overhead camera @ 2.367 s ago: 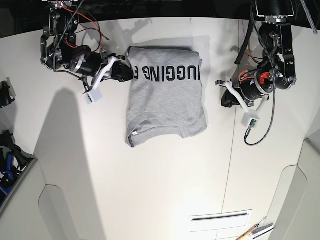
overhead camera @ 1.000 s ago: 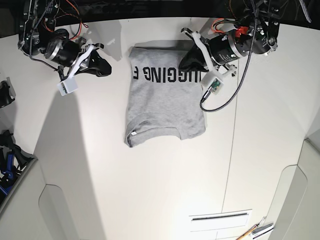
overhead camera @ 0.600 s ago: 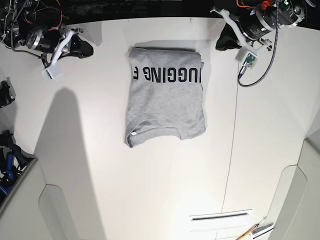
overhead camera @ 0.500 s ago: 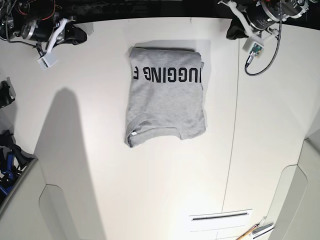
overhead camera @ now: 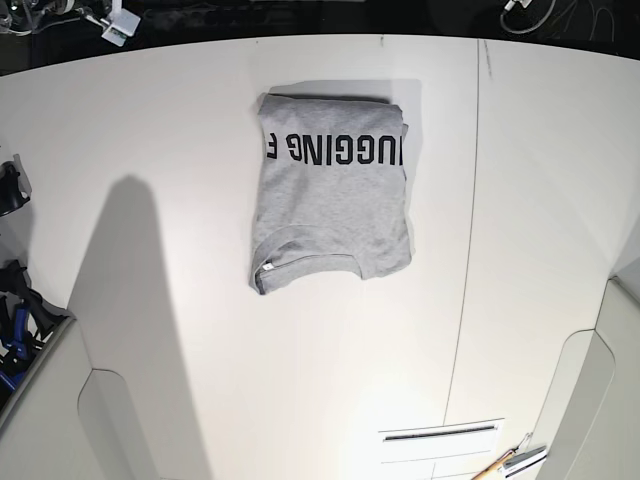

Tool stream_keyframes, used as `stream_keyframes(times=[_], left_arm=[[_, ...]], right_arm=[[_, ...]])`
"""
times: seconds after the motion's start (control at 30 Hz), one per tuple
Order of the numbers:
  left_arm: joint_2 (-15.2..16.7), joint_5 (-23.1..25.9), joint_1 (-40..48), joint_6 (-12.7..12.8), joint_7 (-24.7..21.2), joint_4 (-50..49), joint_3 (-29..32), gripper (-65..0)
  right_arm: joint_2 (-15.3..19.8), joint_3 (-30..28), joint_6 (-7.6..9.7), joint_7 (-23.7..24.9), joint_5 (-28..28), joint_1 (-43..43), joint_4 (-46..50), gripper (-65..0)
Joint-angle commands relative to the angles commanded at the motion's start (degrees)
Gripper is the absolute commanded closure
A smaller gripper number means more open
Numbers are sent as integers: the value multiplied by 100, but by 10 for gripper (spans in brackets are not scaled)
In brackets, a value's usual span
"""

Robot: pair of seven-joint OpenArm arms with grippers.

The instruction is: Fold the T-shirt properly

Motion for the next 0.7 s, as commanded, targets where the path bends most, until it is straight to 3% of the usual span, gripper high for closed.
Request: stream_keyframes(times=[0.07, 0.2, 0.33, 0.43, 0.53, 0.63, 0.7], left_arm=[[-76, 227, 0, 0, -579, -664, 323, 0], [-70, 756, -155, 0, -1993, -1928, 927, 0], [-68, 787, -835, 0, -2472, -3187, 1641, 0], [-52, 870, -1770, 0, -2546, -4218, 2173, 0], [44, 811, -2817, 2, -2677, -5322, 2752, 0], [415, 588, -3545, 52, -2863, -6238, 3165, 0], [669, 645, -3923, 431, -3018, -6728, 3453, 0]], right_arm=[[2, -452, -13, 101, -271, 4, -81, 0], [0, -1189, -63, 1016, -1399, 4, -323, 0], [-2, -1746, -83, 2579, -2398, 22, -966, 0], [-52, -2164, -83, 3871, -3077, 264, -1762, 0], [-282, -2586, -105, 4009, -3445, 890, -2771, 0], [-592, -2778, -103, 4011, -3530, 1491, -3805, 0], [-800, -2817, -103, 4011, -3532, 1864, -4417, 0]])
